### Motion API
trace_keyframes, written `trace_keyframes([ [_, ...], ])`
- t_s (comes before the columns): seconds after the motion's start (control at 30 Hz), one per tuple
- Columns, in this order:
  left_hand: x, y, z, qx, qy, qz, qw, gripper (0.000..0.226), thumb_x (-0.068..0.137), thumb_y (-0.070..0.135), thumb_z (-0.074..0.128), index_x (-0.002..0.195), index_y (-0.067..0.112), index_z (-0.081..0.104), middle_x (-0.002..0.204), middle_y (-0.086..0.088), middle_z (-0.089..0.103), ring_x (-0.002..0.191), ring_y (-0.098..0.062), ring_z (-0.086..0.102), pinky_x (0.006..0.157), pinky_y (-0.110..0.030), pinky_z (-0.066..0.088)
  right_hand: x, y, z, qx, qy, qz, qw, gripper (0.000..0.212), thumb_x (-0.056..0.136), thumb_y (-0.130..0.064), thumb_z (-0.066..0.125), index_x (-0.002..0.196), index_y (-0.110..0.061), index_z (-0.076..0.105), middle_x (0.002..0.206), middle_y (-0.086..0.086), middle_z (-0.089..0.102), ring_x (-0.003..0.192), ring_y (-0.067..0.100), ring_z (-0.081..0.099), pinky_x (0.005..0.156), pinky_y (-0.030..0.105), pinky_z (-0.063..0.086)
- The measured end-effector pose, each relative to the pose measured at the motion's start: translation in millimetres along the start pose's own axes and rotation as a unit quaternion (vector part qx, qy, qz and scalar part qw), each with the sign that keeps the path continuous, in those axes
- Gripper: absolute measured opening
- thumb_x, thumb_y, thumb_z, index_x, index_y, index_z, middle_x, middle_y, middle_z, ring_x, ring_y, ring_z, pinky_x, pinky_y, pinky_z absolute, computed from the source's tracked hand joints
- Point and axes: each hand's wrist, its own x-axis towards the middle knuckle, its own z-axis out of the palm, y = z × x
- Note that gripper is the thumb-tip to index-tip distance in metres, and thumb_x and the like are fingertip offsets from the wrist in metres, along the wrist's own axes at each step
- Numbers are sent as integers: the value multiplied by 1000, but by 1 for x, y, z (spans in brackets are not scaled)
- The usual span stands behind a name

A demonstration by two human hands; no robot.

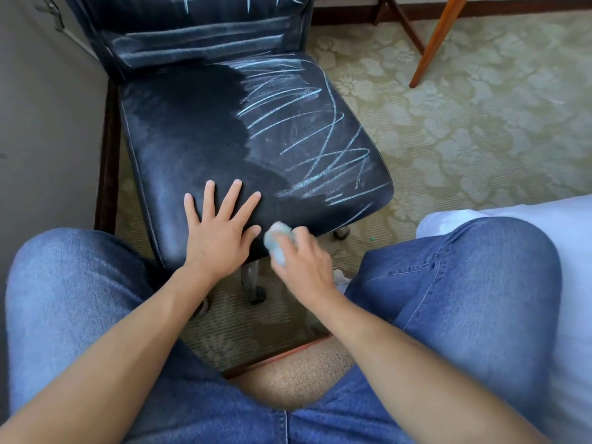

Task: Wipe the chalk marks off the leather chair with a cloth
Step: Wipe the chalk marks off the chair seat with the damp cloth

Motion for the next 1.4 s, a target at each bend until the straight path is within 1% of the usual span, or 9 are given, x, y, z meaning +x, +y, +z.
trace_keyframes([
  [0.17, -1, 5, -3, 9, 7, 2, 1000, 62, 104, 49, 51, 162, 32, 35, 170, -8, 27, 154, -52, 15, 119, -75, 7, 34, 71, -5, 94, 32, 403, 910, 43, 99, -34, 56, 139, -22, 44, 120, 14, 47, 102, 38, 56, 71, 40, 46],
  [0.27, 0, 10, -3, 6, 34, 29, 999, 61, 102, 31, 62, 159, 23, 41, 167, -14, 33, 152, -51, 21, 123, -68, 13, 45, 93, 0, 179, 86, 476, 857, 43, 100, -24, 56, 140, -20, 45, 130, 14, 45, 113, 39, 50, 82, 37, 40],
  [0.43, -2, 39, 3, -37, 36, 92, 994, 83, 73, -14, 65, 152, 4, 47, 163, -18, 39, 151, -47, 29, 125, -58, 27, 18, 33, 1, 194, 64, 320, 925, 46, 94, -24, 60, 137, -15, 45, 121, 12, 44, 107, 34, 50, 93, 42, 45],
  [0.6, -9, 39, 10, -19, 24, 88, 996, 68, 95, 33, 43, 156, 2, 41, 168, -17, 32, 155, -48, 20, 125, -62, 20, -7, 6, 7, 100, -38, 2, 994, 43, 92, -24, 55, 133, -21, 45, 129, 16, 44, 106, 35, 51, 84, 49, 53],
  [0.7, -11, 29, 14, 44, -2, 104, 994, 92, 89, 44, 60, 164, 6, 24, 173, -16, 15, 158, -46, 8, 128, -60, 12, -4, 26, 13, 59, 19, 74, 995, 42, 95, -29, 59, 133, -21, 45, 125, 15, 46, 102, 34, 52, 81, 45, 54],
  [0.8, -10, 28, 17, 71, -1, 110, 991, 109, 79, 35, 76, 165, 7, 16, 174, -16, 10, 158, -46, 6, 129, -58, 8, 12, 56, 10, 95, 74, 333, 935, 48, 99, -31, 57, 142, -18, 39, 124, 16, 45, 107, 36, 52, 87, 44, 51],
  [0.97, -10, 27, 15, 60, -10, 112, 992, 117, 70, 23, 79, 165, 6, 13, 174, -16, 8, 159, -44, 5, 129, -56, 9, 26, 61, 9, 341, 76, 619, 704, 50, 107, -31, 44, 151, -12, 29, 146, 18, 38, 123, 38, 50, 85, 27, 35],
  [1.27, -5, 17, -4, -170, -98, 94, 976, 114, 68, -5, 60, 167, 18, 10, 175, 4, -7, 159, -20, -21, 128, -39, -14, 11, -31, -4, 449, -114, 577, 673, 42, 108, -40, 34, 140, -12, 28, 117, 7, 49, 102, 23, 54, 94, 46, 49],
  [1.4, 1, 6, -16, -293, -128, 78, 944, 105, 64, -20, 46, 162, 13, 32, 173, 7, 12, 161, -14, -6, 130, -36, -7, 20, -13, -1, 449, -55, 609, 652, 32, 106, -37, 42, 126, -13, 41, 117, 10, 56, 100, 26, 56, 91, 42, 48],
])
